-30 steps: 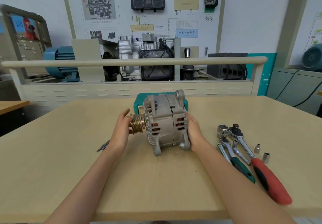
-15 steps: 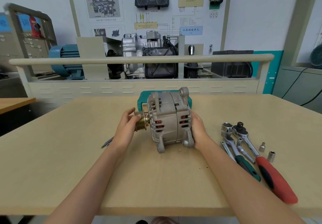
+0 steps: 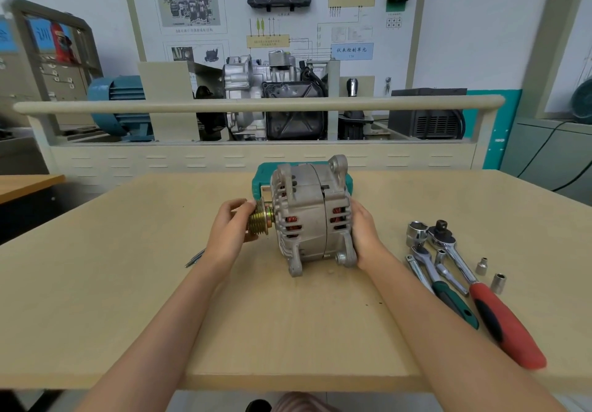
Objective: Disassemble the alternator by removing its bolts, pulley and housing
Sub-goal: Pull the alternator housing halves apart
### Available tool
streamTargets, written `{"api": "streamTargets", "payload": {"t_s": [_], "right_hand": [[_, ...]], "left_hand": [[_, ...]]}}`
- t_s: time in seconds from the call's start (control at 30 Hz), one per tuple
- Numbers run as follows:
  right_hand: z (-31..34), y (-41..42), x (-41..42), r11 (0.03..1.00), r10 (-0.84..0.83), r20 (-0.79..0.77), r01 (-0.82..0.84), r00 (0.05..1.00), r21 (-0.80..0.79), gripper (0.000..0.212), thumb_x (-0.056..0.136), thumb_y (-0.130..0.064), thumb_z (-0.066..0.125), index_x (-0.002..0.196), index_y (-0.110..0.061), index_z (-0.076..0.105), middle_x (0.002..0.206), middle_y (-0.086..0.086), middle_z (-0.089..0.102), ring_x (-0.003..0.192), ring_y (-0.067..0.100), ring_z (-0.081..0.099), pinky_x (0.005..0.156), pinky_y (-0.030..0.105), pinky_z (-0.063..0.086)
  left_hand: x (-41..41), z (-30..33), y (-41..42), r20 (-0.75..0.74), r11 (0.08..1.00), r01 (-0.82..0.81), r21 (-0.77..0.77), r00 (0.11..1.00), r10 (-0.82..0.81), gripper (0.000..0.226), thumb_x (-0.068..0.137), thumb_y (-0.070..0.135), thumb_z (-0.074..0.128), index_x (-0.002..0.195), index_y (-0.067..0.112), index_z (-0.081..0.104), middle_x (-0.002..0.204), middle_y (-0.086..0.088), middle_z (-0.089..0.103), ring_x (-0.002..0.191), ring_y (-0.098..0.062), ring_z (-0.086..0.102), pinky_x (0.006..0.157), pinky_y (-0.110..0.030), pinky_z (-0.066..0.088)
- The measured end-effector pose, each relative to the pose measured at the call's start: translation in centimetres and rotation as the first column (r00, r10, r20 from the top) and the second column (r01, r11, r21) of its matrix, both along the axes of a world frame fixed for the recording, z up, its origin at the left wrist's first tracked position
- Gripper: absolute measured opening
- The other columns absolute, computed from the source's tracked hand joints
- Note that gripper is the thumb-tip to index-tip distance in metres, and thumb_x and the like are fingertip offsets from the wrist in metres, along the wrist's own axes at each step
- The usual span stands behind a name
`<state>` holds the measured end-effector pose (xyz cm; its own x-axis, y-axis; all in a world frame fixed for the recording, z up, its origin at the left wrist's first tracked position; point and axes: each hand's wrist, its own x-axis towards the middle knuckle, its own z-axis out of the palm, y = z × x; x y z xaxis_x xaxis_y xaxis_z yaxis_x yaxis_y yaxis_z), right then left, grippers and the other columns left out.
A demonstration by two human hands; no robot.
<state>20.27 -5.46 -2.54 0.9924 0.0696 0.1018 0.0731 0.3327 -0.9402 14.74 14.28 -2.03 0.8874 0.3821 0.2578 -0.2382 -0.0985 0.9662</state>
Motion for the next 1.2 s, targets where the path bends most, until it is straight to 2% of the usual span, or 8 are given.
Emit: {"api": "streamTargets", "payload": {"t_s": [0.2,0.4,0.53,0.73,0.93,1.0,1.1,1.2], "right_hand": [[-0.09,0.01,0.16,1.000,-0.003,0.014,0.003,1.000,-0.003,0.028,0.100,-0.032,0.040,0.096,-0.017,0.063,0.082,0.003,0.069,0.076,0.017,0.065,0.062,0.027,0.051],[-0.22,-0.05,0.30,1.000,-0.002,0.012,0.002,1.000,-0.009,0.029,0.099,-0.034,0.041,0.092,-0.019,0.064,0.079,0.002,0.071,0.075,0.017,0.067,0.063,0.028,0.052],[-0.25,0.02,0.25,1.000,0.003,0.004,-0.003,1.000,-0.009,0.028,0.099,-0.035,0.041,0.092,-0.019,0.064,0.076,0.001,0.072,0.074,0.017,0.067,0.062,0.028,0.052],[-0.18,0.01,0.29,1.000,0.003,0.013,-0.003,1.000,-0.017,0.029,0.099,-0.034,0.040,0.092,-0.019,0.064,0.077,0.000,0.071,0.075,0.016,0.067,0.062,0.028,0.051],[-0.20,-0.06,0.32,1.000,0.011,0.031,-0.010,0.999,-0.015,0.031,0.100,-0.033,0.039,0.087,-0.018,0.063,0.070,-0.003,0.071,0.069,0.013,0.067,0.058,0.025,0.051],[-0.19,-0.05,0.31,1.000,0.008,0.032,-0.008,0.999,-0.014,0.031,0.100,-0.033,0.039,0.087,-0.018,0.062,0.071,-0.002,0.071,0.069,0.013,0.066,0.058,0.025,0.051],[-0.08,-0.06,0.35,0.999,0.009,0.020,-0.008,1.000,-0.033,0.030,0.100,-0.033,0.038,0.090,-0.018,0.062,0.080,0.002,0.069,0.076,0.017,0.065,0.064,0.029,0.052],[-0.09,-0.07,0.46,0.999,0.011,0.017,-0.010,1.000,-0.046,0.030,0.100,-0.034,0.038,0.090,-0.017,0.061,0.079,0.002,0.068,0.074,0.016,0.065,0.061,0.027,0.051]], "left_hand": [[0.01,0.43,-0.33,-0.126,0.997,-0.053,0.049,0.990,0.059,0.054,0.093,0.059,0.037,0.108,0.009,0.051,0.083,-0.010,0.058,0.063,-0.019,0.056,0.057,-0.030,0.050],[-0.05,0.19,-0.40,0.000,0.999,0.043,0.012,0.999,-0.043,0.037,0.098,0.030,0.046,0.133,0.017,0.043,0.115,-0.002,0.053,0.097,-0.010,0.056,0.092,-0.034,0.048],[-0.04,0.12,-0.32,0.013,1.000,0.009,0.021,1.000,-0.010,0.033,0.094,0.033,0.053,0.119,0.012,0.052,0.104,-0.004,0.059,0.086,-0.011,0.058,0.069,-0.026,0.050],[0.30,0.33,-0.54,-0.122,0.997,-0.061,0.043,0.990,0.066,0.052,0.092,0.058,0.043,0.108,0.010,0.050,0.088,-0.009,0.061,0.070,-0.018,0.059,0.059,-0.030,0.050],[0.06,0.15,-0.58,0.006,1.000,-0.006,0.014,1.000,0.006,0.038,0.099,0.027,0.042,0.134,0.012,0.043,0.116,-0.005,0.053,0.108,-0.021,0.054,0.100,-0.042,0.045],[-0.01,0.09,-0.48,0.019,1.000,-0.001,0.006,1.000,0.001,0.033,0.099,0.026,0.043,0.128,0.012,0.046,0.114,-0.007,0.056,0.098,-0.017,0.057,0.090,-0.038,0.050],[-0.06,0.15,-0.34,-0.068,0.999,-0.039,0.027,0.997,0.041,0.045,0.096,0.047,0.043,0.118,0.008,0.050,0.100,-0.007,0.059,0.084,-0.018,0.058,0.066,-0.028,0.049],[0.25,0.21,-0.21,-0.146,0.997,-0.067,0.033,0.987,0.071,0.059,0.092,0.059,0.040,0.112,0.005,0.053,0.090,-0.012,0.061,0.069,-0.018,0.057,0.059,-0.030,0.048]]}}
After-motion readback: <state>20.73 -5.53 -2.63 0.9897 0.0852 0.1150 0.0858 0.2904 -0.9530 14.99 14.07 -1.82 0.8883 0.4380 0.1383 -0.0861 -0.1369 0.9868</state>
